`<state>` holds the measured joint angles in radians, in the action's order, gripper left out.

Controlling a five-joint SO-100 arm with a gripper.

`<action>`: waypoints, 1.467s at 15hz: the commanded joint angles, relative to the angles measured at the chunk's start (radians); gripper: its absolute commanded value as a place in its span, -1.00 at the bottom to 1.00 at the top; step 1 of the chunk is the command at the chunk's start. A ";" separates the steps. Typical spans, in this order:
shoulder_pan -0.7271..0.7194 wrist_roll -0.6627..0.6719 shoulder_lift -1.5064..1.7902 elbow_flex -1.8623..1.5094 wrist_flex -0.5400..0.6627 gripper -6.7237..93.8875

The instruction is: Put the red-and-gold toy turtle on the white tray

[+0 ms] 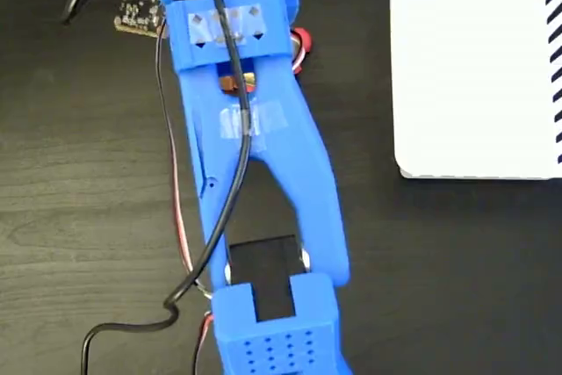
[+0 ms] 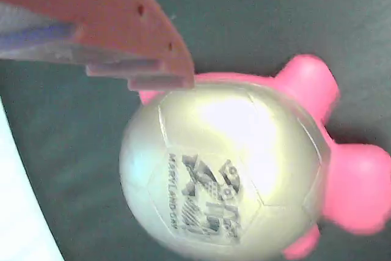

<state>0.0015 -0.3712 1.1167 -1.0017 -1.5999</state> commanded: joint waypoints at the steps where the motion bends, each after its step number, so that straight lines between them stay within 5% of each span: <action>1: 0.009 0.000 0.054 0.035 -0.018 0.25; 22: 0.038 -0.100 -0.253 0.170 0.018 0.37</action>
<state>0.0322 -0.4495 0.8314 -0.8974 -1.5754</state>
